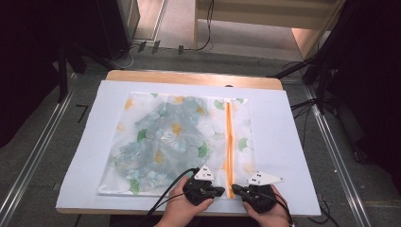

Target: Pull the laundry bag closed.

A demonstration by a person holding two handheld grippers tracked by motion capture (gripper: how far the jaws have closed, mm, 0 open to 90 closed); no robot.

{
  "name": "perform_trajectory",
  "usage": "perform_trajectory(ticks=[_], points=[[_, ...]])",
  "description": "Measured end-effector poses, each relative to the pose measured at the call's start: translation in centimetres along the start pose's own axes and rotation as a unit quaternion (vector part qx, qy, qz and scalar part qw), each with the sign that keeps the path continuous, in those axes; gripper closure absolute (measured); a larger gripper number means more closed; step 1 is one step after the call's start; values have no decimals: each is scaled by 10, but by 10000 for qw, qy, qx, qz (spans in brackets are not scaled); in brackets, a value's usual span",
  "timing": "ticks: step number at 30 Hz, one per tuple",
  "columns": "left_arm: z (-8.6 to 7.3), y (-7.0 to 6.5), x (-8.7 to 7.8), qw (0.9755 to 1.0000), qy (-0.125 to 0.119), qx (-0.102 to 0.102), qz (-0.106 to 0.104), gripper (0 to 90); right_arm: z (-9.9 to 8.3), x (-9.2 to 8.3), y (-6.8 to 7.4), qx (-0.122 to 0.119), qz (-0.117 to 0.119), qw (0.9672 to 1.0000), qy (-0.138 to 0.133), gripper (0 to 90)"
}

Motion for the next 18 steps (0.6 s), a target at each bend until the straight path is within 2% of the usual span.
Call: perform_trajectory(ticks=[3, 7, 10, 14, 18], points=[[1, -2, 3, 10000, -5, 43, -16, 900, 0, 0, 0, -11, -41, 10000, 26, 900], [1, -1, 3, 10000, 48, -52, -62, 900, 3, 0, 0, -48, -139, 9999, 1, 900], [1, -2, 3, 10000, 81, 4, -16, 900, 6, 4, -1, -218, -256, 9994, 75, 900], [1, 0, 3, 9998, 65, -107, -151, 900, 10, 5, -3, -221, -328, 9992, 46, 900], [1, -1, 3, 9999, 67, -15, -75, 900, 18, 7, -8, -224, -407, 9989, -17, 900]])
Point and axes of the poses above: each handheld gripper's, and its own axes: x roughly forward along the jaws, z roughly out of its top, y roughly to its left, the point moved 8 cm from there along x, roughly forward along the jaws, and after that the axes turned 8 degrees about x, right-handed, at the moved point
